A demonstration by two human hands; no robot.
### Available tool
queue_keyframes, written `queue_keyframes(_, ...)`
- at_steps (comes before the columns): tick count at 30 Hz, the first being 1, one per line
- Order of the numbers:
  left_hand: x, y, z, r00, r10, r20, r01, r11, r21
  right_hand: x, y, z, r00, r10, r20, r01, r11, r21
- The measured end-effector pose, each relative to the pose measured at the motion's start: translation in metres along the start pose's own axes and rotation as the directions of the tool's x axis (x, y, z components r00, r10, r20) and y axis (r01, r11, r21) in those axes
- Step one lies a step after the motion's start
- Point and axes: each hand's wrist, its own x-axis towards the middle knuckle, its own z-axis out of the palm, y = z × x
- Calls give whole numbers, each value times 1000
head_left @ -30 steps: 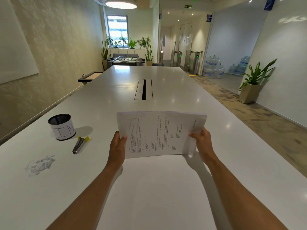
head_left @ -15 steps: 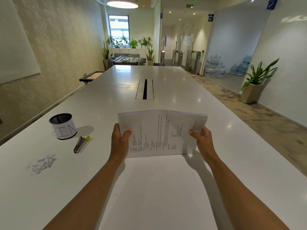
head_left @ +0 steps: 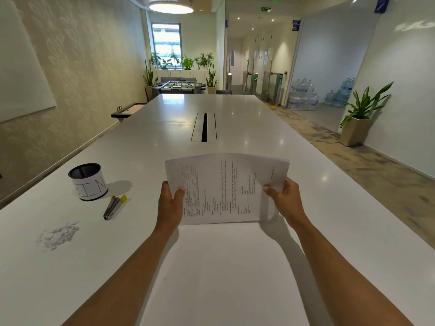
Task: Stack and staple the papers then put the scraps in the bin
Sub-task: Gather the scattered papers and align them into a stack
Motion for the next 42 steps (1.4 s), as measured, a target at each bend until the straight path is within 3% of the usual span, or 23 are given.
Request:
queue_keyframes(6,25,29,-5,999,28,38,-33,990,136,5,-17,-5,993,121,-5,-120,989,82)
queue_keyframes(11,37,21,-18,986,-135,97,123,985,119,6,-21,-5,947,306,-96,-272,926,261)
queue_keyframes(15,22,5,-18,948,-284,143,310,926,-215,3,-14,2,881,468,-68,-387,797,463)
queue_keyframes(20,3,4,19,917,-311,249,397,758,-517,-7,0,33,826,563,-19,-440,666,601)
queue_keyframes(24,2,16,42,919,-379,106,343,640,-688,-15,9,56,791,611,29,-479,591,649)
queue_keyframes(31,10,29,53,904,-422,-68,296,732,-614,-29,13,85,825,563,47,-402,527,749)
queue_keyframes(35,16,35,46,947,-301,-113,230,879,-418,-37,17,92,837,540,86,-405,506,762)
queue_keyframes(39,22,45,32,981,-134,-143,96,965,-242,-35,21,86,865,493,95,-407,577,708)
queue_keyframes(42,27,53,21,992,-23,-126,5,989,-146,-26,15,74,875,485,-3,-410,744,528)
